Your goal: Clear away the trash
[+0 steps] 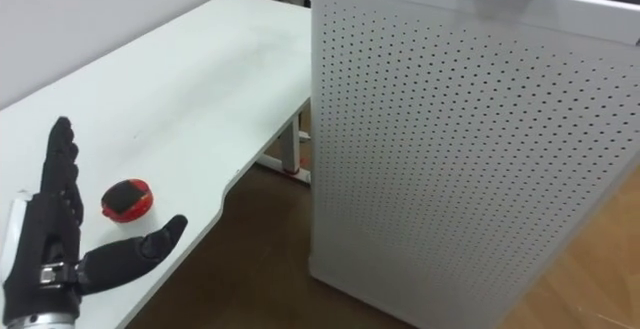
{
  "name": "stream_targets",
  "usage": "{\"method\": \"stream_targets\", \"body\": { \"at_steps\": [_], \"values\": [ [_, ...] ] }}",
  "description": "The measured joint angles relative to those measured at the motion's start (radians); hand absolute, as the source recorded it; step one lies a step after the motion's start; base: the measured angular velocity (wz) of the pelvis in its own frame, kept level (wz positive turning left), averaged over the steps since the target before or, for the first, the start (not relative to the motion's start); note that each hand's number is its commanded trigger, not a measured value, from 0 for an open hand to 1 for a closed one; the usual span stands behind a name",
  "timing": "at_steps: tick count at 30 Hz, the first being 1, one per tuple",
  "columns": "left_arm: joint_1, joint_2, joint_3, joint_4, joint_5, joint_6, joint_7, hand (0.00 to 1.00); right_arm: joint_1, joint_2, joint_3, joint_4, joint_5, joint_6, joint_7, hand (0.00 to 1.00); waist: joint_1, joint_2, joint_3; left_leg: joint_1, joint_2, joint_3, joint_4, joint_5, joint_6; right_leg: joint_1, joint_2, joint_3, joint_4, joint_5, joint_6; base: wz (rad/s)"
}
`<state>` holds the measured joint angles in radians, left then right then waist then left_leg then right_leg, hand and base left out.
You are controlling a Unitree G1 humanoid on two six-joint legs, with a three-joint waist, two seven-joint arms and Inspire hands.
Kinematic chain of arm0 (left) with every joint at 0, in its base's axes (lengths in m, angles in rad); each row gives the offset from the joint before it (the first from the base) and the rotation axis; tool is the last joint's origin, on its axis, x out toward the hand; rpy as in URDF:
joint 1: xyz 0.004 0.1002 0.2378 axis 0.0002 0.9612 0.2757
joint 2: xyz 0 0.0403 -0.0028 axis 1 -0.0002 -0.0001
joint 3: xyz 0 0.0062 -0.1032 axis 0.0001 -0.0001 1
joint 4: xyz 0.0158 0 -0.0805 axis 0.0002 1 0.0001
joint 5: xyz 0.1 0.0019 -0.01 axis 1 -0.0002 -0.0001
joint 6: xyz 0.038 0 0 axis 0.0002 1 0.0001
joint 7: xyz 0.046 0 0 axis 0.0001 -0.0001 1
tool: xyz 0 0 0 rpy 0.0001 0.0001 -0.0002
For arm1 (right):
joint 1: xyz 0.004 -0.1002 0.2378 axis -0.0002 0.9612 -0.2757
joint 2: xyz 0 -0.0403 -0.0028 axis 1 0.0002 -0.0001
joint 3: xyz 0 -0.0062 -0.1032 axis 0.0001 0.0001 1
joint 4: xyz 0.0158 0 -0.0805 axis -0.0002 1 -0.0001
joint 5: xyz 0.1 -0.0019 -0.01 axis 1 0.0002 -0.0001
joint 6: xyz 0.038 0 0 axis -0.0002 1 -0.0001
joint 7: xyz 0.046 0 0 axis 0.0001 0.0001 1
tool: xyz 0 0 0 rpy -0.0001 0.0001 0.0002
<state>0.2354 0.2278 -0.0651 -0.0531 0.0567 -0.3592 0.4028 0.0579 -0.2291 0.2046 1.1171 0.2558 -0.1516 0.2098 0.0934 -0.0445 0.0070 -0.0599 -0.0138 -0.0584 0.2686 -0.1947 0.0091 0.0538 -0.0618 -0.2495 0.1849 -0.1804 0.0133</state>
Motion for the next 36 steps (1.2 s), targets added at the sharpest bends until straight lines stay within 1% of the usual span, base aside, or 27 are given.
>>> {"method": "stream_targets", "body": {
  "at_steps": [5, 12, 21, 22, 26, 27, 28, 30, 33, 36],
  "values": [
    [0.001, -0.003, 0.023, 0.003, -0.004, 0.0, 0.005, 0.0, 0.0, 0.0, 0.0, -0.008, -0.009, 0.0, 0.0, 1.0, 0.002, -0.002, 0.0, 0.002, 0.0, 0.0, 0.004, 0.0, 0.0, 0.0, 0.0, 0.0, -0.001, 0.0, 0.0, 0.0],
    [0.001, -0.003, 0.022, 0.034, -0.005, 0.0, 0.039, 0.0, 0.0, 0.0, 0.001, -0.009, -0.009, 0.0, -0.004, 1.0, -0.001, -0.003, 0.0007, 0.005, 0.0, 0.0, 0.001, 0.0, 0.0, 0.0, 0.0, 0.0, 0.001, 0.0, 0.0, 0.0],
    [0.002, -0.003, 0.022, 0.044, -0.005, 0.0, 0.076, 0.0, 0.007, 0.0, 0.002, -0.024, -0.009, 0.0, -0.004, 1.0, -0.002, -0.005, 0.0016, 0.012, 0.0, -0.001, -0.002, 0.0, 0.0, 0.006, 0.0, -0.001, 0.002, 0.0, 0.0, 0.0],
    [0.002, -0.003, 0.022, 0.049, -0.005, 0.0, 0.078, 0.0, 0.008, 0.0, 0.002, -0.024, -0.009, 0.0, -0.004, 1.0, -0.001, -0.004, 0.0037, 0.019, 0.0, -0.001, -0.005, 0.0, 0.0, 0.012, 0.0, -0.001, 0.001, 0.0, 0.0, 0.0],
    [0.001, -0.003, 0.021, 0.102, -0.008, -0.002, 0.097, 0.0, 0.01, -0.001, 0.009, -0.026, -0.008, 0.0, -0.004, 1.0, -0.003, -0.004, 0.0042, 0.024, 0.0, 0.0, -0.016, 0.0, 0.0, 0.014, 0.0, -0.001, 0.0, 0.0, 0.0, 0.0],
    [0.001, -0.003, 0.02, 0.139, -0.011, -0.003, 0.096, 0.0, 0.01, -0.001, 0.01, -0.026, -0.009, 0.0, -0.003, 1.0, -0.001, -0.005, 0.0043, 0.027, 0.0, 0.0, -0.018, 0.0, 0.0, 0.015, 0.0, -0.001, 0.001, 0.0, 0.0, -0.04],
    [0.002, -0.005, 0.019, 0.176, -0.025, -0.003, 0.096, 0.0, 0.01, -0.001, 0.011, -0.026, -0.009, 0.0, -0.001, 1.0, -0.001, -0.006, 0.0048, 0.028, 0.001, 0.001, -0.018, 0.0, 0.0, 0.016, 0.0, 0.0, 0.001, 0.0, 0.0, -0.03],
    [0.002, -0.009, 0.016, 0.205, -0.056, -0.003, 0.095, 0.0, 0.011, -0.001, 0.012, -0.03, -0.009, 0.0, 0.002, 1.0, -0.003, -0.013, 0.0076, 0.024, 0.001, 0.001, -0.017, 0.0, 0.0, 0.012, 0.0, 0.0, 0.0, 0.0, 0.0, 0.0],
    [0.001, -0.011, 0.012, 0.214, -0.114, -0.003, 0.095, 0.0, 0.012, -0.001, 0.023, -0.04, -0.009, 0.001, 0.003, 1.0, -0.003, -0.023, 0.0041, 0.011, 0.001, 0.001, -0.007, 0.0, 0.0, 0.0, 0.0, 0.0, 0.001, 0.0, 0.0, 0.0],
    [-0.017, -0.011, 0.006, 0.229, -0.171, -0.003, 0.09, 0.0, 0.01, -0.001, 0.032, -0.047, -0.008, 0.0, 0.002, 1.0, -0.004, -0.024, 0.0035, 0.011, 0.001, 0.002, -0.008, 0.0, 0.0, -0.001, 0.0, 0.001, 0.002, 0.0, 0.0, 0.0]
  ]
}}
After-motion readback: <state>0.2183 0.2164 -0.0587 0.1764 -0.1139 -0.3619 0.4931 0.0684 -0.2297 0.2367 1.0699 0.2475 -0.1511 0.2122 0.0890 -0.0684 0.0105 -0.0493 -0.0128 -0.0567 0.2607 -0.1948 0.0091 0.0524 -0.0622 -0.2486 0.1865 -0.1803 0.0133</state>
